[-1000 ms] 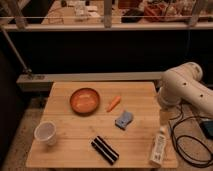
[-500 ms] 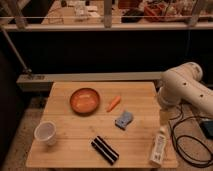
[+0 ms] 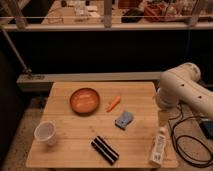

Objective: Move the arm in a circular motion

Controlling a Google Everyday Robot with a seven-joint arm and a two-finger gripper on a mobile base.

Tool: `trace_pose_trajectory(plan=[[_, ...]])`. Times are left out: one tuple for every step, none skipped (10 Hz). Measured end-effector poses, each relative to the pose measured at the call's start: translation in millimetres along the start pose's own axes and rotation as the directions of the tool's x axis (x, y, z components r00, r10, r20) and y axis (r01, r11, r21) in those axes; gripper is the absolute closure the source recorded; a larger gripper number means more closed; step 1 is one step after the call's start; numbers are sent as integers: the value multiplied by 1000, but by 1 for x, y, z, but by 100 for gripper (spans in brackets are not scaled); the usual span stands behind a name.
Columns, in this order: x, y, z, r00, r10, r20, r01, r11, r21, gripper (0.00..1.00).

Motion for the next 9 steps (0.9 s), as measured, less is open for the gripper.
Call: trace_pose_trajectory(plan=[[-16,3,-2,1000,-14,-1,14,1000,2,20],[-29,5,-3,1000,-28,-2,28,1000,4,20],[-41,8,-6,999,-46,-3,46,999,9,20],[-49,11,-7,998,-60,-4,60,998,12,20],[-58,14,-7,997,-77,-2,77,997,15,20],[-75,15,-7,995,-103,3,103,995,18,20],[-88,17,-8,992,-123,6,123,992,22,20],[-99,19,-9,990,-140,7,140,990,26,20],[-108,19,-9,988,-153,9,153,988,30,20]])
